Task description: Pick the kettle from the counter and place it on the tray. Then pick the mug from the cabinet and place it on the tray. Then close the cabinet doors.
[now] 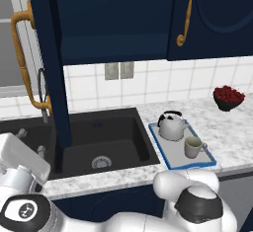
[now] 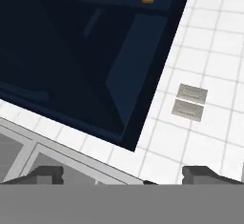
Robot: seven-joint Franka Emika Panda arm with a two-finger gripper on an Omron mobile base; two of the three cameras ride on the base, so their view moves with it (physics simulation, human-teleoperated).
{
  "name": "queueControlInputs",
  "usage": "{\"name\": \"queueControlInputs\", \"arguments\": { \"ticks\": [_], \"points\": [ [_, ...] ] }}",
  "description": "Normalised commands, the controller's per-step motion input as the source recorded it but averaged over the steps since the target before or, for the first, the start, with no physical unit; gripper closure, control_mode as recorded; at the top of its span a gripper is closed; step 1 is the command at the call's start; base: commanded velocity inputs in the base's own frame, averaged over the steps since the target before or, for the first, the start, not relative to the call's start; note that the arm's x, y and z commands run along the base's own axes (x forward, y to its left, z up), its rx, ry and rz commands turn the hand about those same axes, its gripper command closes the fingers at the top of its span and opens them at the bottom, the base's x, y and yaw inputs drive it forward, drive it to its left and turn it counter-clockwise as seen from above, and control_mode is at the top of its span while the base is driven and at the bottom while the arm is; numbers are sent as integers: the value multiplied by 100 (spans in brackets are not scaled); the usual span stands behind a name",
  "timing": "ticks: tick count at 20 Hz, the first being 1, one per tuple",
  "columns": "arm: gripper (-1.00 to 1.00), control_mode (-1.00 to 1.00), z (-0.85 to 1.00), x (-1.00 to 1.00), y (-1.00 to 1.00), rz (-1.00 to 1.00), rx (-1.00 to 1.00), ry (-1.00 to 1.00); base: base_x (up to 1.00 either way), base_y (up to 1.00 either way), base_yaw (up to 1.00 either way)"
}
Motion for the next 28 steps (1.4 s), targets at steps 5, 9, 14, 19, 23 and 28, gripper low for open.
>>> {"name": "queueControlInputs", "arguments": {
  "ticks": [5, 9, 14, 19, 23, 28],
  "points": [
    [-100, -100, 48, -16, -12, 1, 18, -15, 0, 0, 0],
    [-100, -100, 53, -1, -24, 0, 22, -3, 0, 0, 0],
    [-100, -100, 35, 0, -57, 2, 22, 0, 0, 0, 0],
    [-100, -100, 16, -13, -85, 9, 20, -10, 0, 0, 0],
    [-100, -100, 16, -4, -94, 10, 21, -9, 0, 0, 0],
    [-100, -100, 19, 10, -100, 13, 24, -4, 0, 0, 0]
  ]
}}
